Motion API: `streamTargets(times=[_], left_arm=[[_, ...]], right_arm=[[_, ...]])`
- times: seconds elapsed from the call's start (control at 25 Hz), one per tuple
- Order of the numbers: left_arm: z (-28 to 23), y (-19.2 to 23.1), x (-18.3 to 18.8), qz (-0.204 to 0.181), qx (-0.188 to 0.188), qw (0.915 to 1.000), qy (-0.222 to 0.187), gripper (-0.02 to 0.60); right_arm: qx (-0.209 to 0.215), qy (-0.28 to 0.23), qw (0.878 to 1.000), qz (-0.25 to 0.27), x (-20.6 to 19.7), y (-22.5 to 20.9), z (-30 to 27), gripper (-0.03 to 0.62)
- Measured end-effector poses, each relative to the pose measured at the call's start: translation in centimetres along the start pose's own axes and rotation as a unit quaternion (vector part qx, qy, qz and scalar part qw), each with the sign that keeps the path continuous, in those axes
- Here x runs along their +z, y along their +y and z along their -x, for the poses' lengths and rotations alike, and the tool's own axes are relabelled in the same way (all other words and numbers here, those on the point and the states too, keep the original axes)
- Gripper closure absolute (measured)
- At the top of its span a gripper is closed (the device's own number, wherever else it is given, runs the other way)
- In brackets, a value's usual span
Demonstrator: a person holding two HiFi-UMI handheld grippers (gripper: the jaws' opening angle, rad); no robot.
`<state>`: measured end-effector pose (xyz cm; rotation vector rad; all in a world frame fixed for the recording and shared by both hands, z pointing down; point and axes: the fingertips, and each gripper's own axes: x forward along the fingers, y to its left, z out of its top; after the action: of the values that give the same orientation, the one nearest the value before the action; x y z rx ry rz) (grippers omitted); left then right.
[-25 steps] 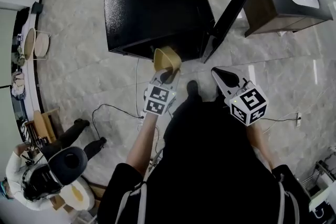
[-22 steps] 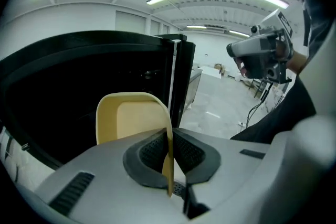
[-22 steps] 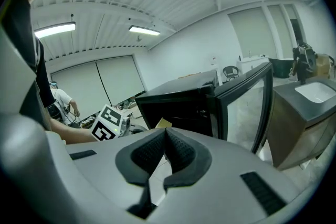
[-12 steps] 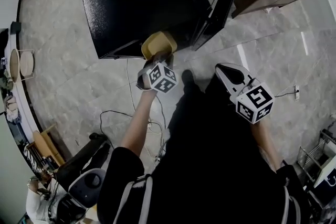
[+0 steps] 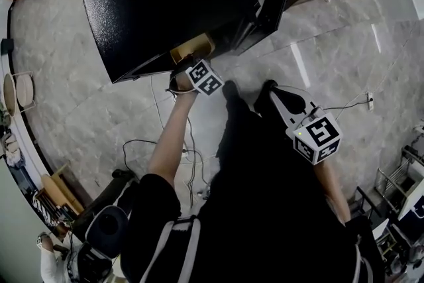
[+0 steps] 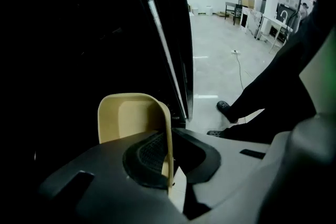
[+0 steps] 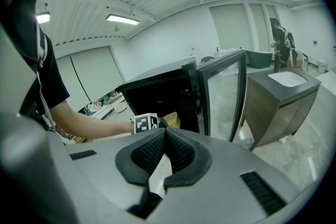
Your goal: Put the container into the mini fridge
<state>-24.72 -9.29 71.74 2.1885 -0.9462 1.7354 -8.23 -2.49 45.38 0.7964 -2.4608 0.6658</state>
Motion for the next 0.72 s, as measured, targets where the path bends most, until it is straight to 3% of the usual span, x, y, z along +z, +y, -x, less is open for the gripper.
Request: streamTargets(times=[0.16,0.52,0.72], left_arm=[[-2.6,1.1,0.3,-0.042,0.031,0.9984,0.021,0.543],[-5.6,5.2,0.4,-0.062,0.075,0.994,0.05,0.543],[-7.1,6.9,0.2,-0.094,0.108,0.9875,0.065,0.543]], right_arm=[[-0.008,0.001,1.0,-0.006,-0.3,-0.6,0.3,0.576],[-0.026,0.009,1.0,-0.013,-1.0,-2.1,1.2,0.576],[-0.04,0.001,0.999,-0.01,-1.1,-2.8,2.2,0.576]])
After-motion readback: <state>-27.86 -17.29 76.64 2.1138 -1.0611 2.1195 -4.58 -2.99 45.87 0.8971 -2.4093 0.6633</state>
